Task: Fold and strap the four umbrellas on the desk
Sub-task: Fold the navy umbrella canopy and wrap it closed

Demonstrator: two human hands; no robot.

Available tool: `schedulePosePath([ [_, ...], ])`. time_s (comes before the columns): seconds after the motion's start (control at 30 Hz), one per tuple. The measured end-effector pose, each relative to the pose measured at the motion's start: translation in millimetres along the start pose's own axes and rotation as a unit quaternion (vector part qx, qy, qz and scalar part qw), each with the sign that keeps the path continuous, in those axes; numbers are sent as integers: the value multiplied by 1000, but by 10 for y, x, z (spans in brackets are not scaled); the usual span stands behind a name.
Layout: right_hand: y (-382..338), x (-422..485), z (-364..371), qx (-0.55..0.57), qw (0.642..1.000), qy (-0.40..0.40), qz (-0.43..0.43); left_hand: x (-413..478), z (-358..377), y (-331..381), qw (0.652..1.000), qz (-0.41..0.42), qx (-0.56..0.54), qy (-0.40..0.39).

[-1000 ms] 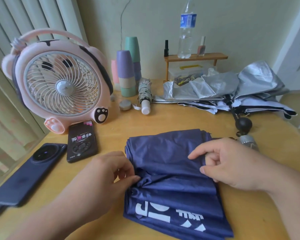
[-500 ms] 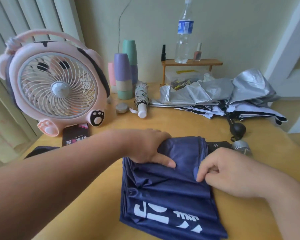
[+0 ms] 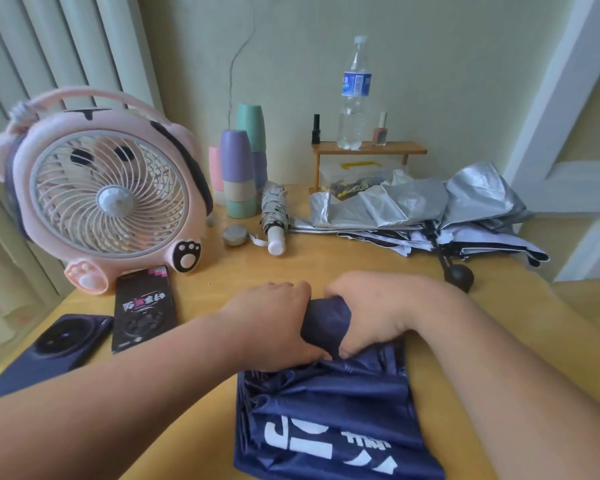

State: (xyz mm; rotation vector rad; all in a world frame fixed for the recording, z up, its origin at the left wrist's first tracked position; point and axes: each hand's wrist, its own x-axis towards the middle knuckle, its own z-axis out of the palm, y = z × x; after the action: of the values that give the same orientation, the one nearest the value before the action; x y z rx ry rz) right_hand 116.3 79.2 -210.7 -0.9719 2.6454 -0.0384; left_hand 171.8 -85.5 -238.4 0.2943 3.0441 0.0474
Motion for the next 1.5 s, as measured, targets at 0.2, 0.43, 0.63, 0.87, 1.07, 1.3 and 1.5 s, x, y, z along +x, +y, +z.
schedulePosePath([
  [0.2,-81,-221,-165,-58,993,103,6,47,-363,122,999,6,21,-32],
  [0.43,-110,-242,-707,-41,990,129,27,308,-1068,156,998,3,-12,-68],
  [0.63,-129,-108,-758,45,995,90,-21,279,-1330,-64,949,-25,-137,-283],
  [0.87,45,40,-623,122,991,-23,-55,-17,-976,131,977,7,207,-41],
  [1.07,-127,52,-542,16,995,74,-60,110,-1045,-200,960,-87,-116,-241],
  [1.3,-139,29,-501,87,993,-61,-42,-161,-945,-33,963,-12,246,-106],
  [1.5,-322,4,-466,36,995,53,-73,-210,-999,-184,978,-88,66,-179],
])
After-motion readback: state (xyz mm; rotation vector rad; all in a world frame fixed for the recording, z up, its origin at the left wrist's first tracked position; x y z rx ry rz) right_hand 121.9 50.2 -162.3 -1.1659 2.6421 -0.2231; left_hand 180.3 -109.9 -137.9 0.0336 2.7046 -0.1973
